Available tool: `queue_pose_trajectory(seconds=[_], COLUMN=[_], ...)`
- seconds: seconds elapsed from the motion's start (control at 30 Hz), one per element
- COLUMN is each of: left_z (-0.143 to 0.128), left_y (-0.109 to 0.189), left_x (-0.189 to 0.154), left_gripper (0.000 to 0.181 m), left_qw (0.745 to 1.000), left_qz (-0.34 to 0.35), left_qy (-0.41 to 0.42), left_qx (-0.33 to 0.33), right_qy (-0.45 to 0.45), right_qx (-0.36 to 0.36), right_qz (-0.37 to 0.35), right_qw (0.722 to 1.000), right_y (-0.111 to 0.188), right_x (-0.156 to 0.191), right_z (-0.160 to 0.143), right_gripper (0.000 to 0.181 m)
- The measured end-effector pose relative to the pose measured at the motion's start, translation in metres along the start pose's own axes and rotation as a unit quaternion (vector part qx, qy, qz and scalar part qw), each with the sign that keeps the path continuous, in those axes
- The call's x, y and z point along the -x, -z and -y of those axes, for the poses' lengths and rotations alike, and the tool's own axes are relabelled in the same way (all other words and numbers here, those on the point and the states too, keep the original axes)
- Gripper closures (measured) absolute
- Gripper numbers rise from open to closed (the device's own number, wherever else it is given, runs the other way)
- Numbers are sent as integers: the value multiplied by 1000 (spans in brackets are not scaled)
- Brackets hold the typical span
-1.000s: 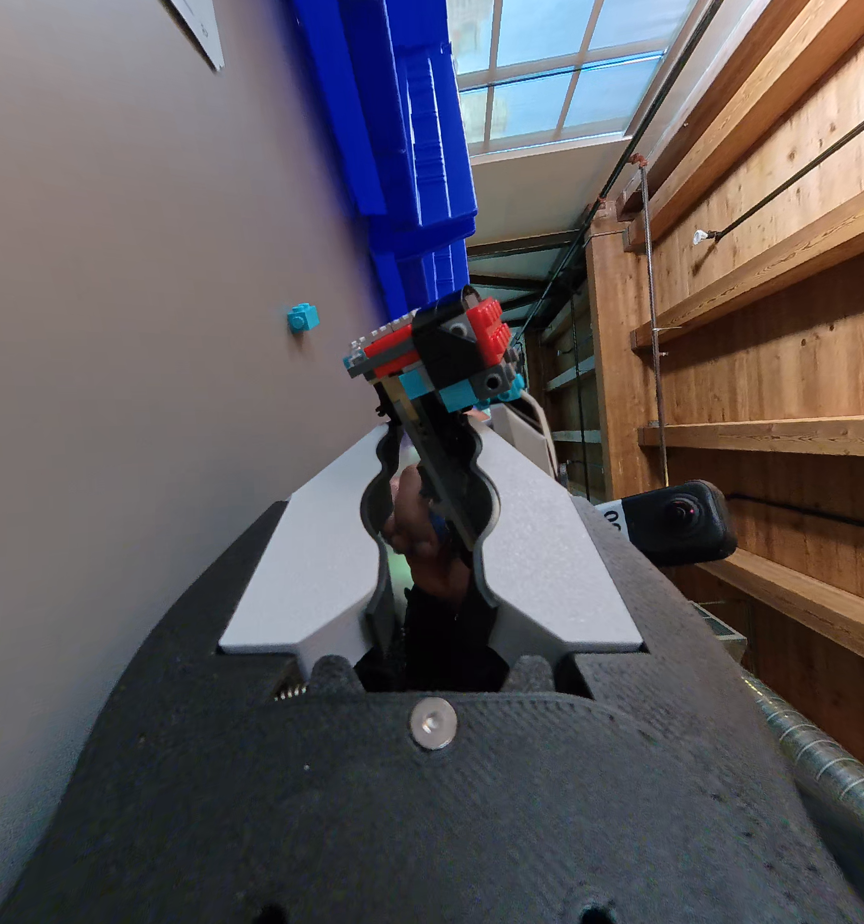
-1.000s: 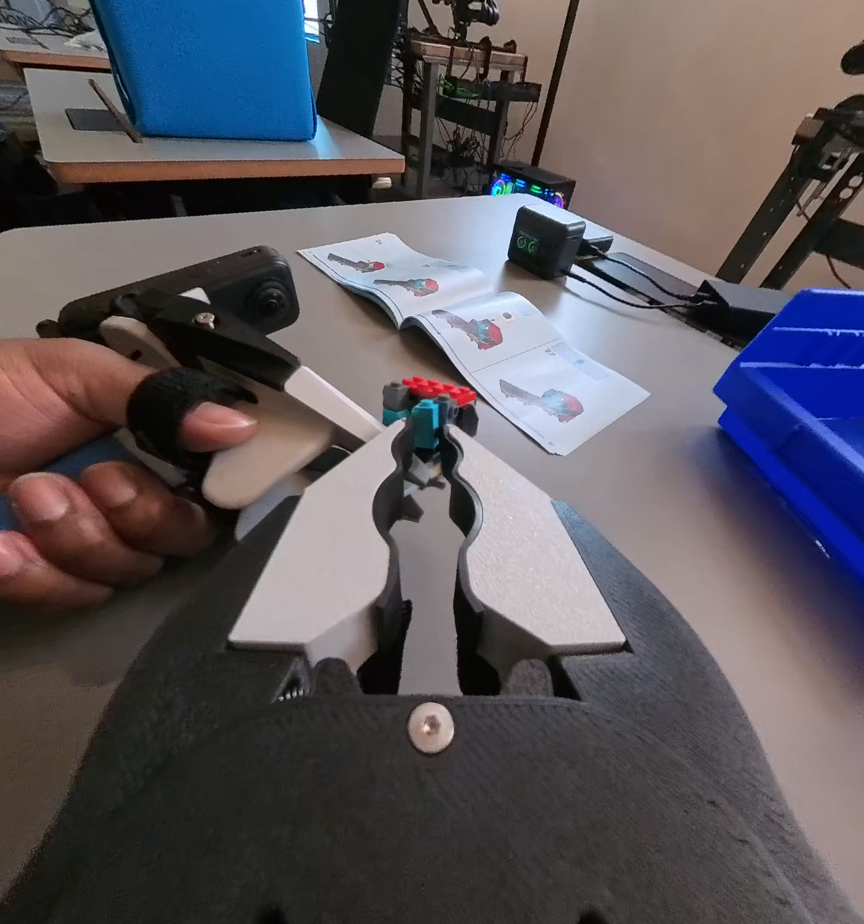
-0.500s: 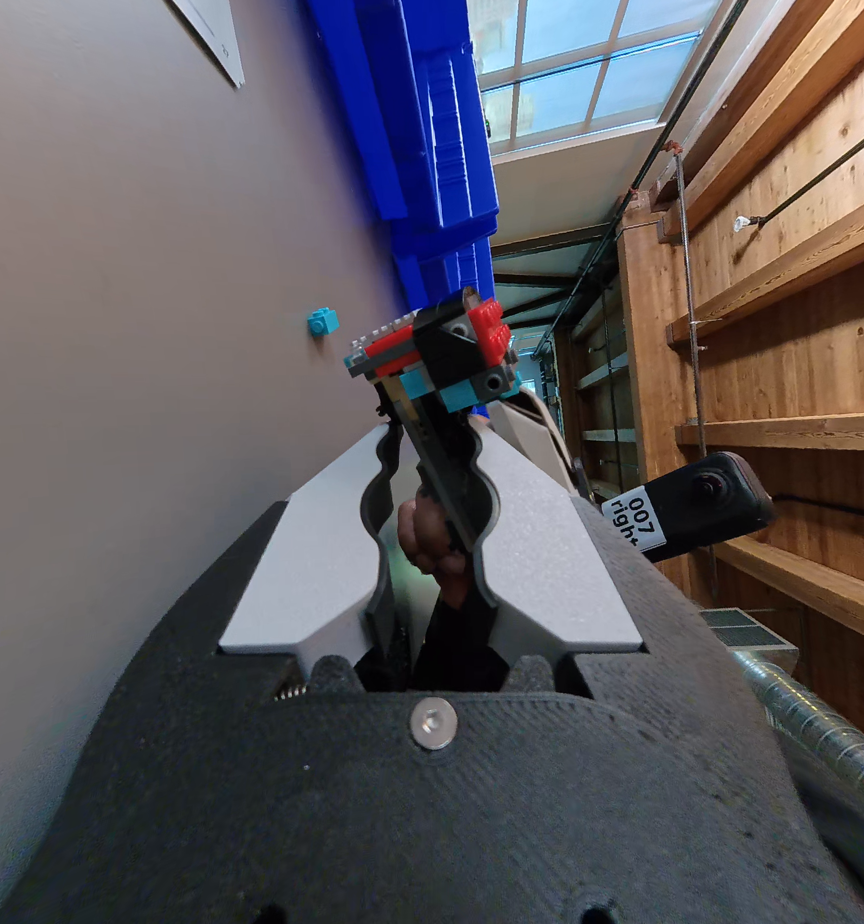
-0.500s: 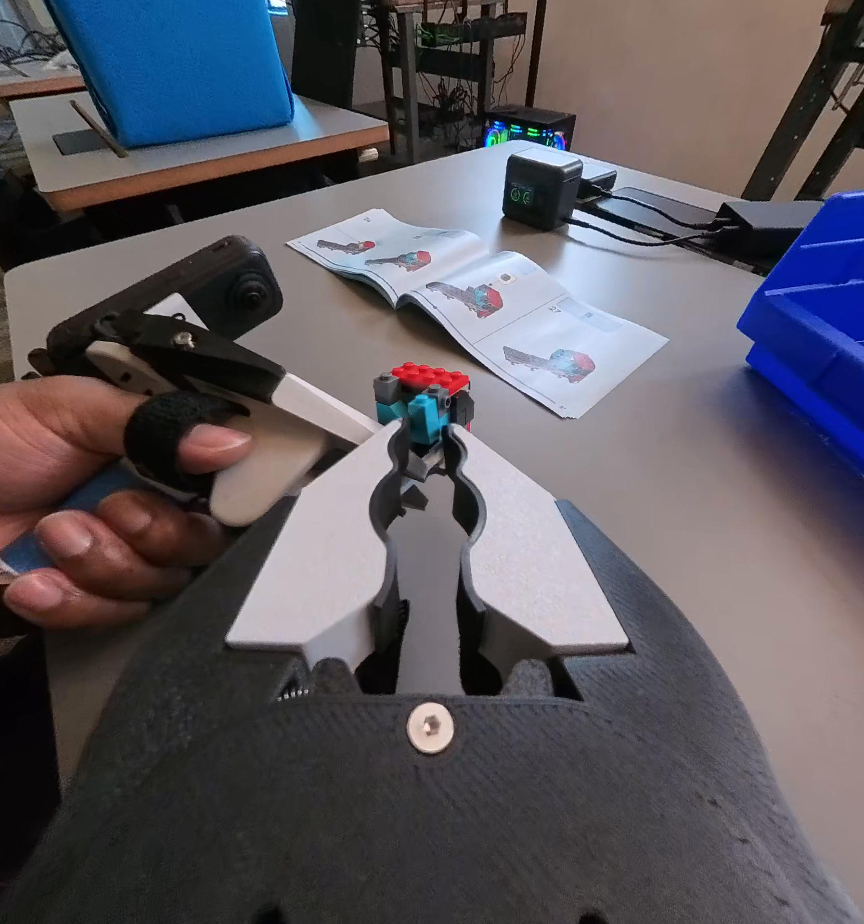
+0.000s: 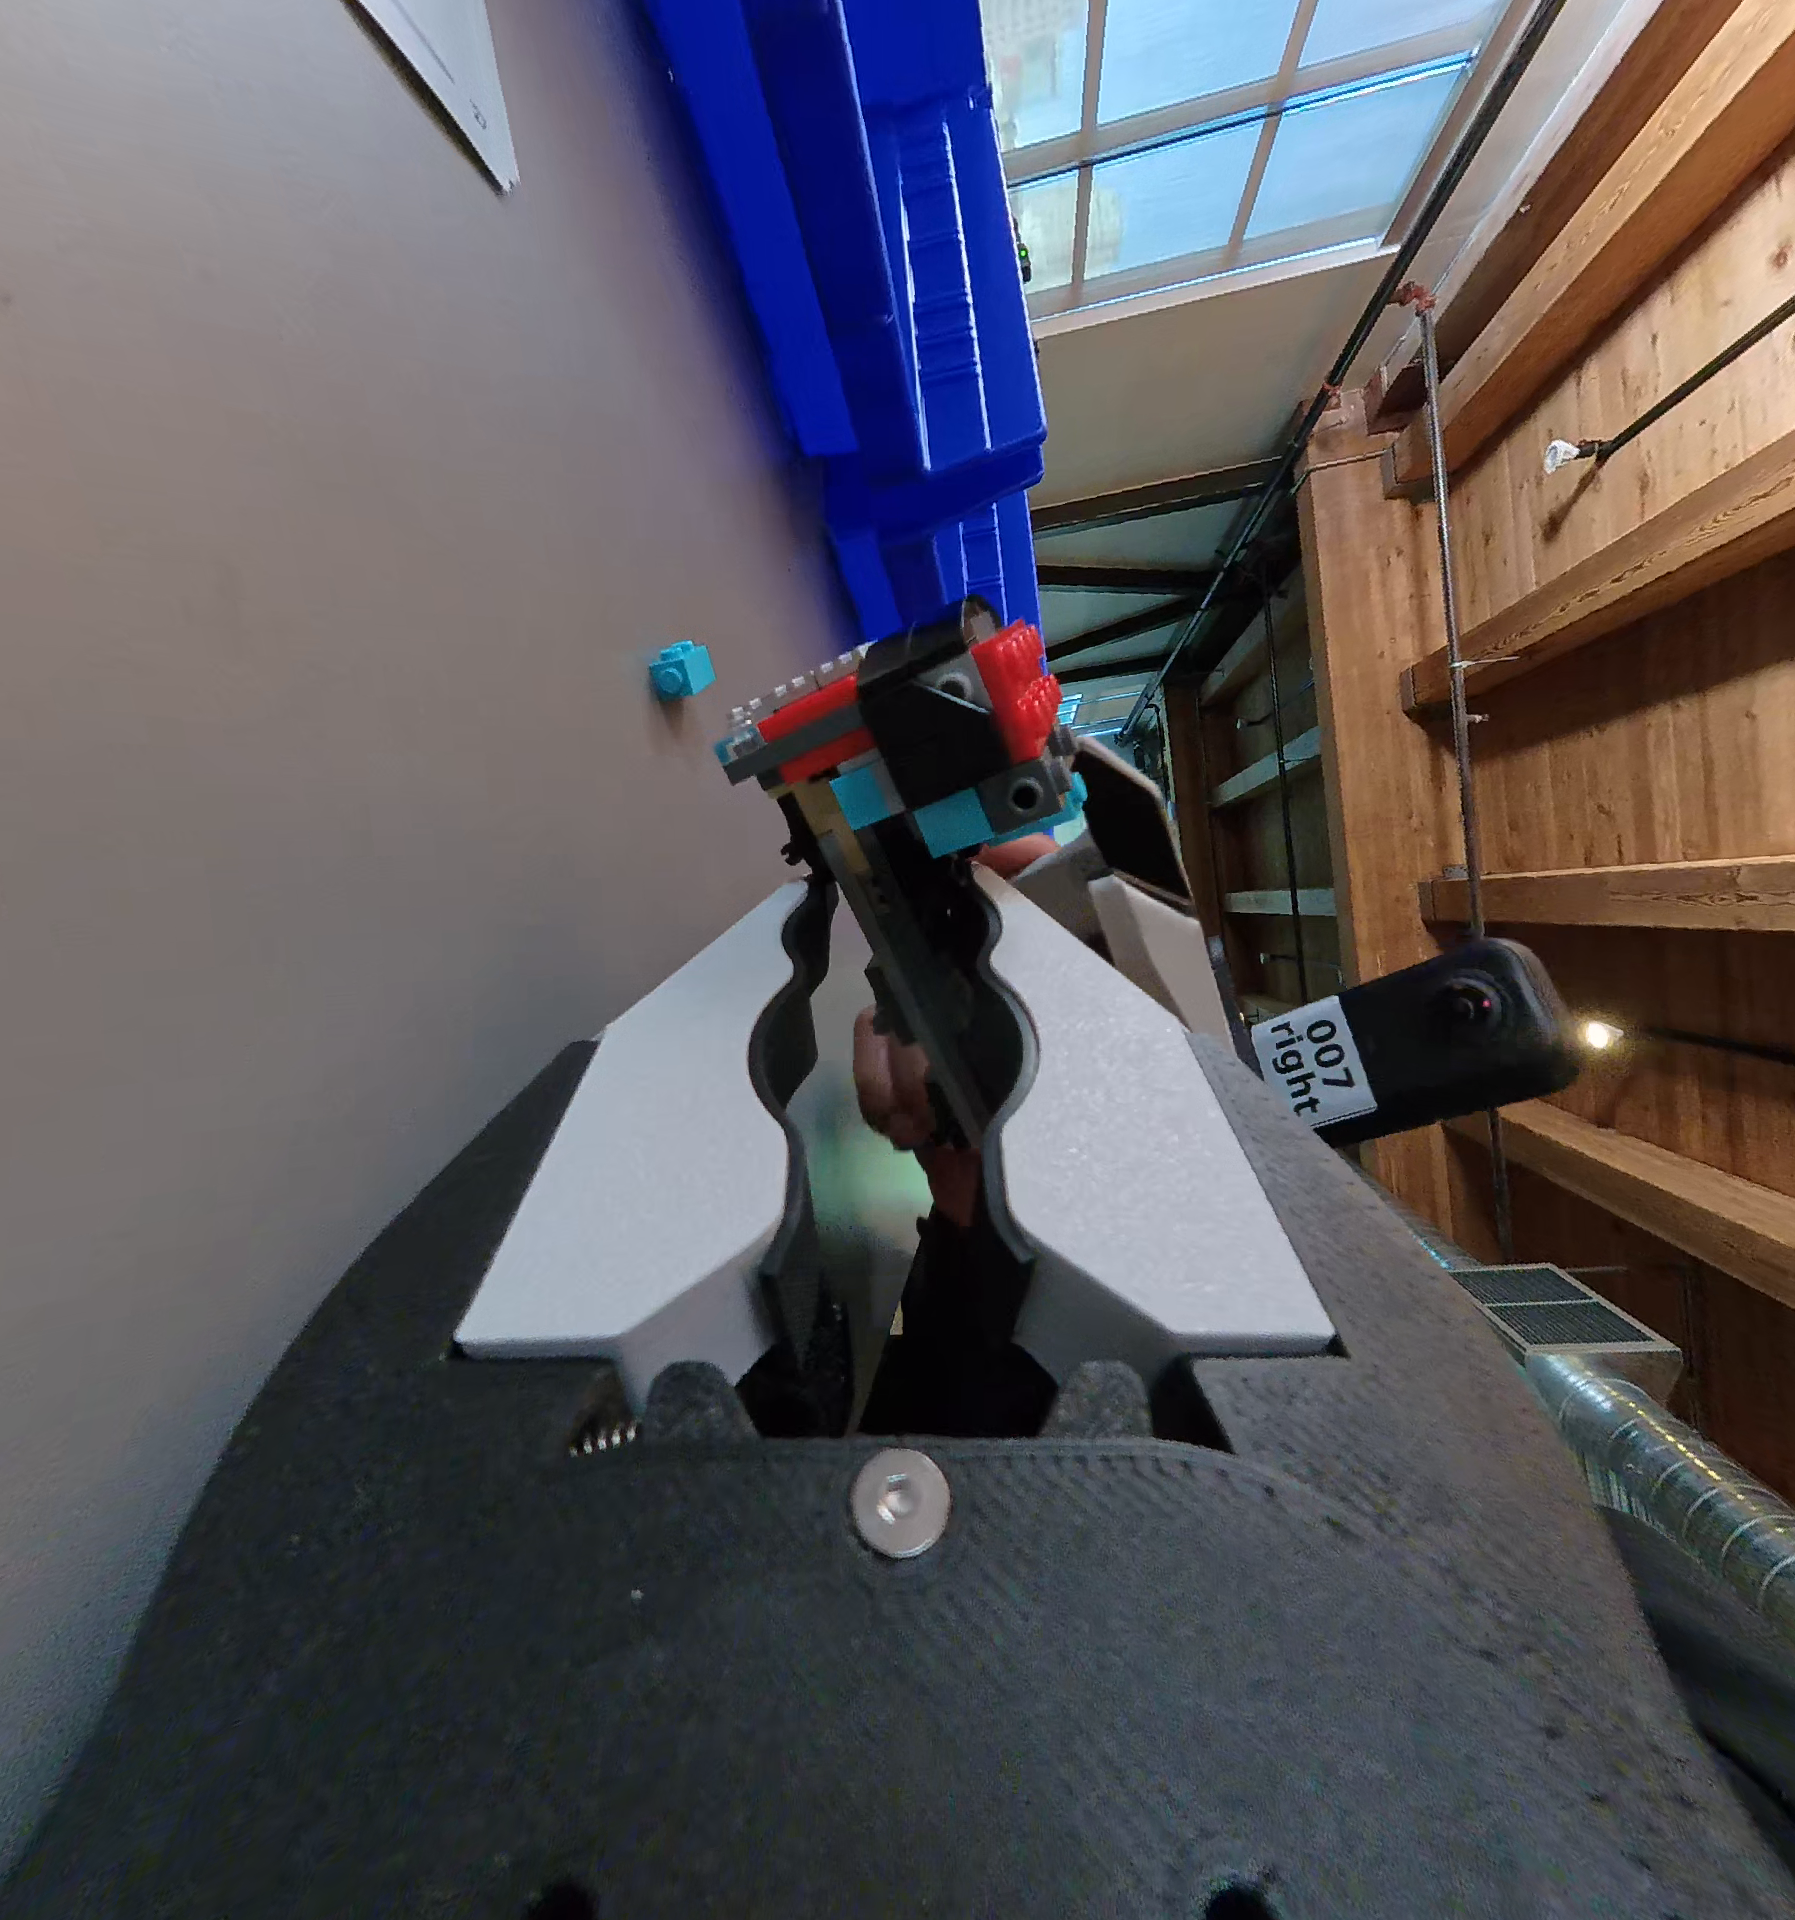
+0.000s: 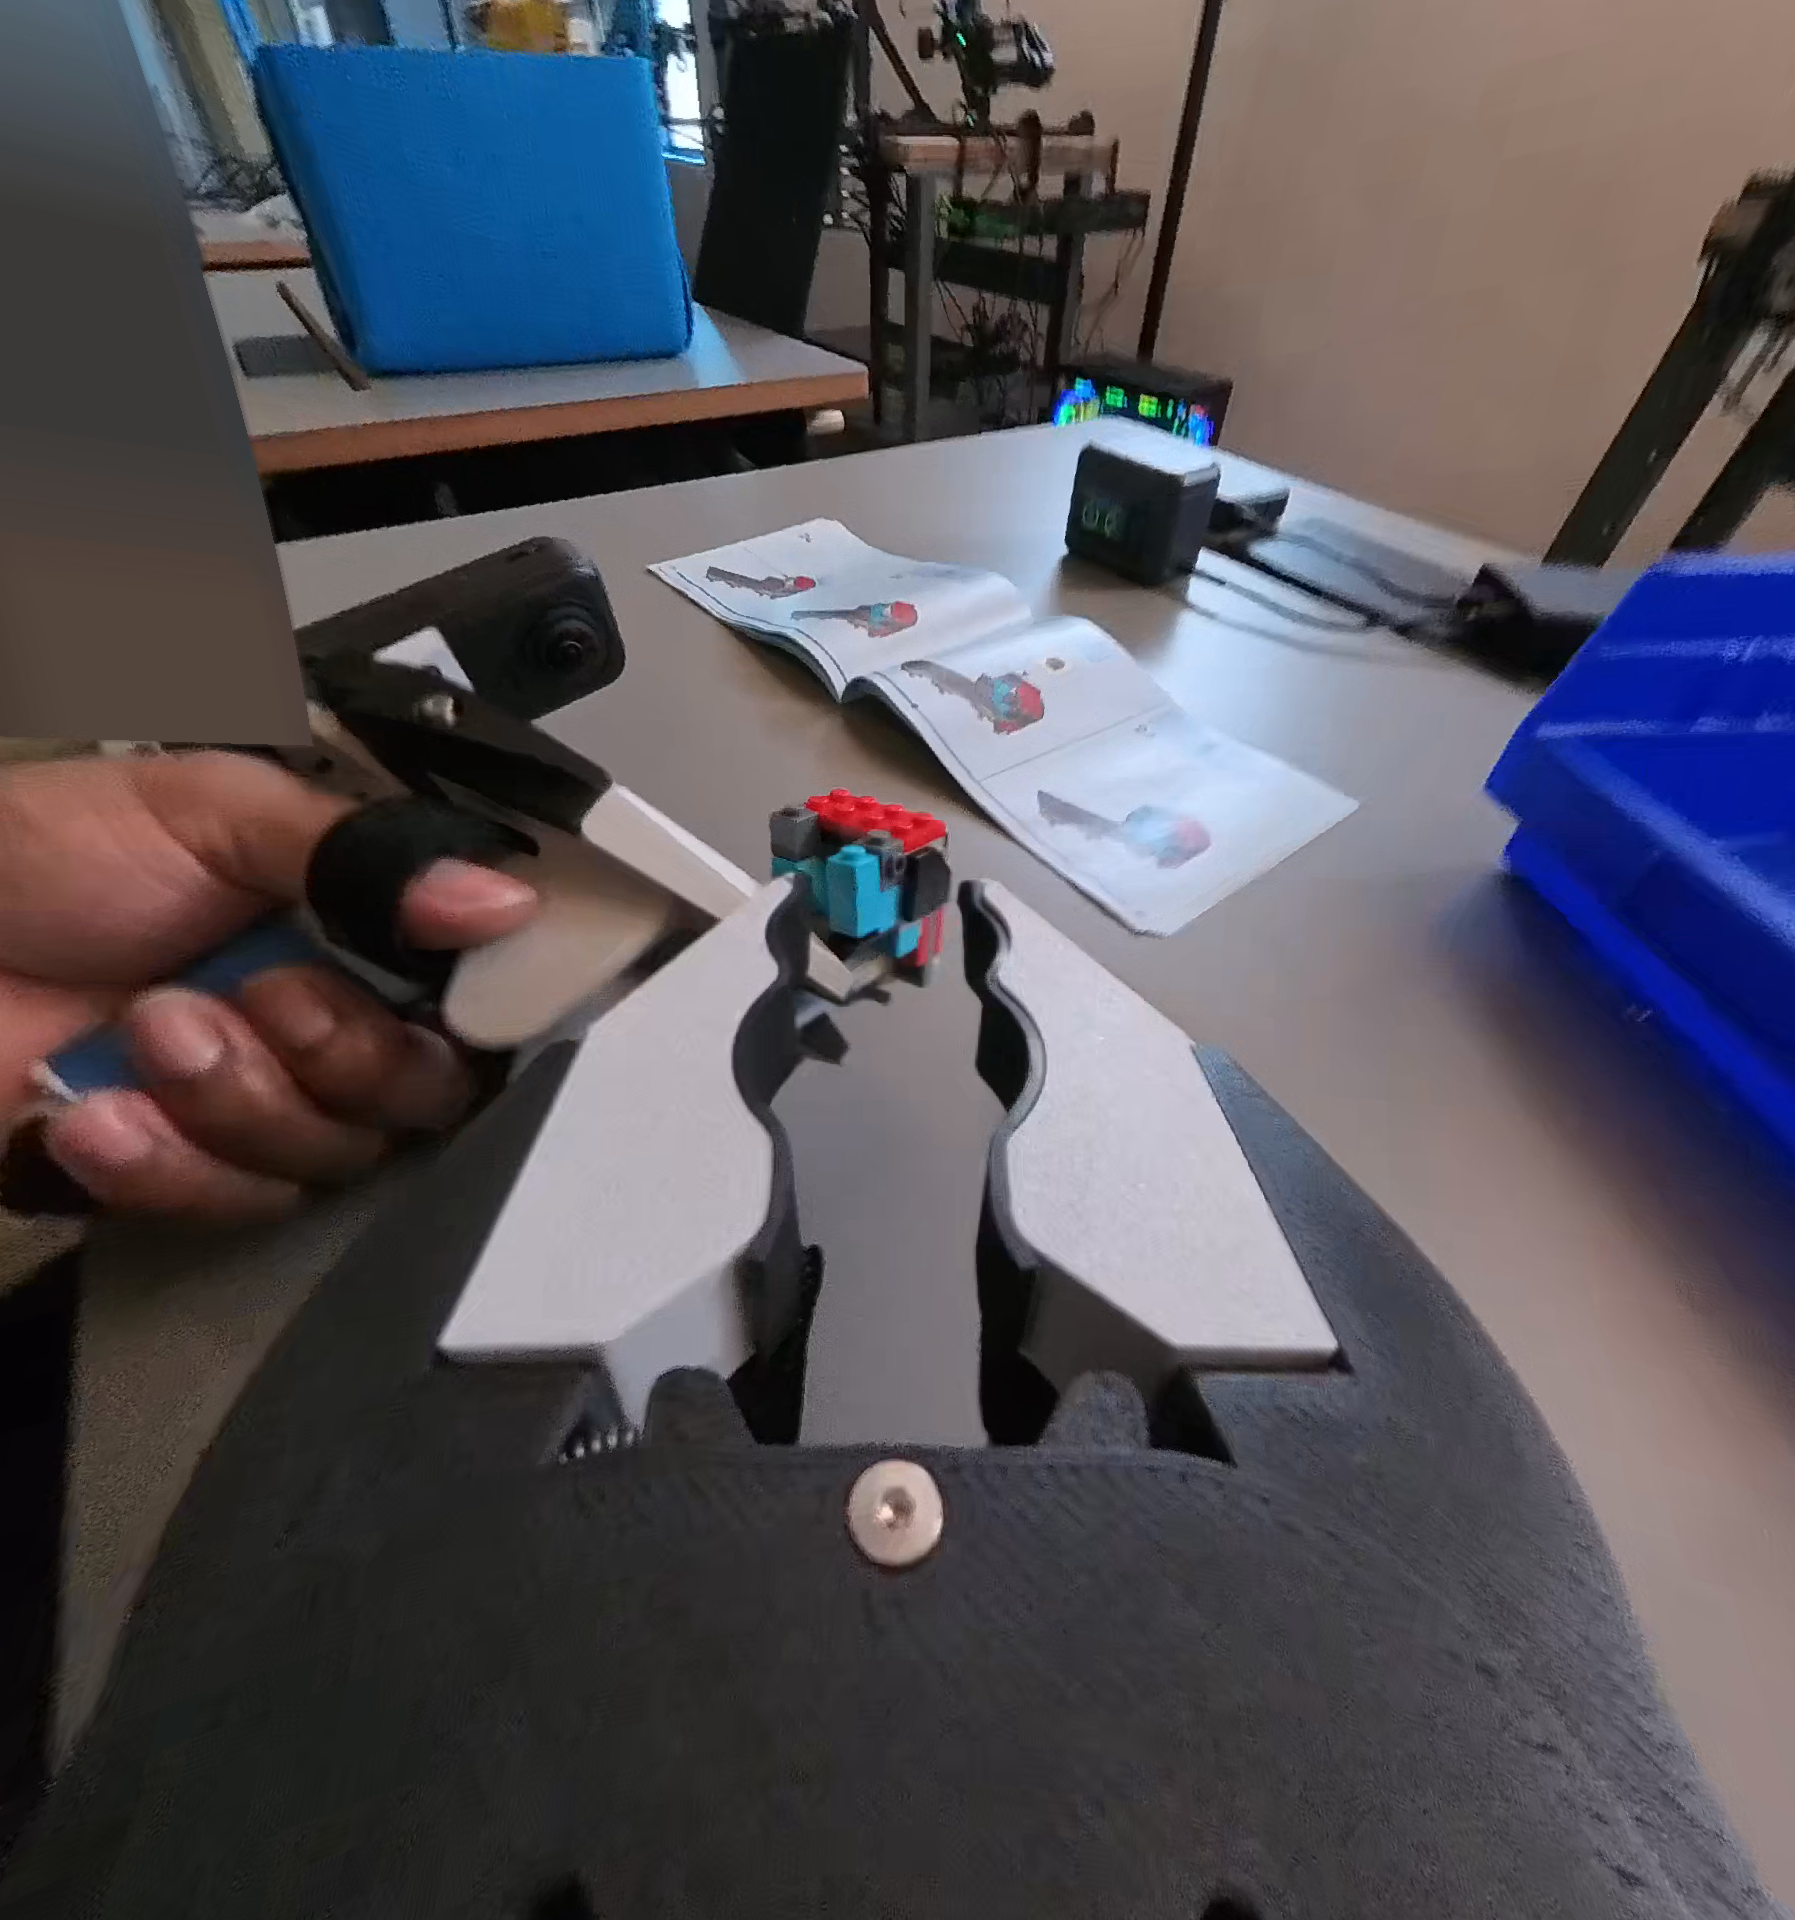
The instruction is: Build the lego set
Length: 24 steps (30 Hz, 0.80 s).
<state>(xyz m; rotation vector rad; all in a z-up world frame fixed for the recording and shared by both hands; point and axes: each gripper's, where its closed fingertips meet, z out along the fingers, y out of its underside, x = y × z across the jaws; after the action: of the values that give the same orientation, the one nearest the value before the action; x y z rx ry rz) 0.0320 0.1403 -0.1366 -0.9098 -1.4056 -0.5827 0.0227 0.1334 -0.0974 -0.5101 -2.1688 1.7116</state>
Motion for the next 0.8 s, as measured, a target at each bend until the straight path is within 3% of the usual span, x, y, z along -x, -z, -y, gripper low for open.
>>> queue_pose_trajectory(seconds=[0.03,0.17,0.4,0.5,0.8], left_z=[0,0,-1,0,2], left_y=[0,0,-2,-2,-4], left_x=[0,0,0,0,2], left_gripper=[157,155,158,157,158], left_qw=[1000,1000,1000,1000,1000], left_qz=[0,-4,-3,-6,1], left_qy=[0,5,4,7,5], left_qx=[0,2,7,7,9], right_qy=[39,235,472,522,587], right_qx=[-6,3,-39,-56,-124], right_qz=[0,-1,46,52,58], right_qw=[999,972,880,850,798], right_y=[4,15,7,-2,-13], right_x=[-2,-15,-5,-2,8], right_z=[1,-8,-13,-18,-29], right_gripper=[152,143,120,110,100])
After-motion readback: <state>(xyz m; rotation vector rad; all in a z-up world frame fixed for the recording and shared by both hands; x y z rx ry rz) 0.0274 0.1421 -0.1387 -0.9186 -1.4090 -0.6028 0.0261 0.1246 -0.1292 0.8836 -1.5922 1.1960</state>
